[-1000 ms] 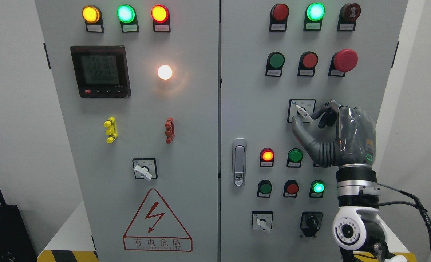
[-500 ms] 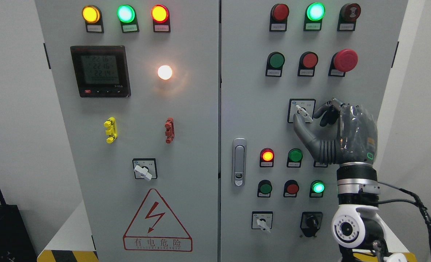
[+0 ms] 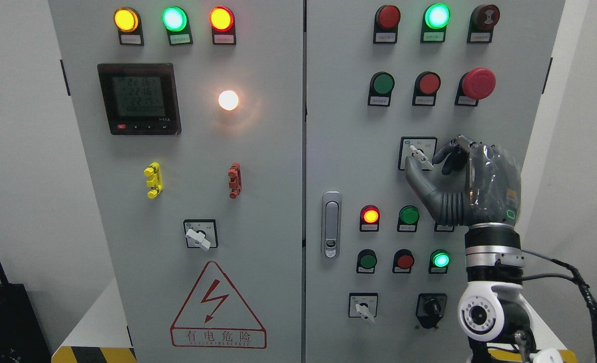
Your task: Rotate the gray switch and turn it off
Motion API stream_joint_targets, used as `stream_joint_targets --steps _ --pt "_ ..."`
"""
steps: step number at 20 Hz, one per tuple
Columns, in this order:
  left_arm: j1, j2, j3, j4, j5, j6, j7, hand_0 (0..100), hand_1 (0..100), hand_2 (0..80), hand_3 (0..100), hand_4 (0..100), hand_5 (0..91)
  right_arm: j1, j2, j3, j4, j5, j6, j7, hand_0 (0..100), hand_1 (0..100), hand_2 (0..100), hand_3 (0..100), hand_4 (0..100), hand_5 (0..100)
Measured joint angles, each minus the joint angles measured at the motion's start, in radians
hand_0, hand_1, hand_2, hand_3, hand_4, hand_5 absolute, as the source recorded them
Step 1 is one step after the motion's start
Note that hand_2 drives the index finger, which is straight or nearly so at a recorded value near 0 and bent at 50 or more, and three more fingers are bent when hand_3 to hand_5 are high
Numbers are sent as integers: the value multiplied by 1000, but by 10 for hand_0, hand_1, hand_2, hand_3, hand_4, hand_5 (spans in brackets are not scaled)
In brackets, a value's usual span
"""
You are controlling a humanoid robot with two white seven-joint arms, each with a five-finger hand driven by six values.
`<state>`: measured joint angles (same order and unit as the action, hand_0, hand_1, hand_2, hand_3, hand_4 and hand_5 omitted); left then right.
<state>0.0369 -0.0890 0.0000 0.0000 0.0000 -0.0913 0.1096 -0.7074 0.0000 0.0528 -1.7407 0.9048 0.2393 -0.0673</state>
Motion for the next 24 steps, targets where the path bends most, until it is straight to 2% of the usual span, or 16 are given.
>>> stream_joint_targets --steps 2,8,24 --pt "0 0 0 0 0 0 0 120 389 0 0 0 0 -1 0 1 1 0 0 0 291 433 640 831 809 964" --pt "0 0 0 0 0 0 0 120 389 0 0 0 0 -6 0 4 5 0 0 0 368 430 647 836 811 965" --pt "0 0 0 0 0 0 0 120 389 0 0 0 0 -13 0 8 10 0 3 0 385 426 690 865 825 968"
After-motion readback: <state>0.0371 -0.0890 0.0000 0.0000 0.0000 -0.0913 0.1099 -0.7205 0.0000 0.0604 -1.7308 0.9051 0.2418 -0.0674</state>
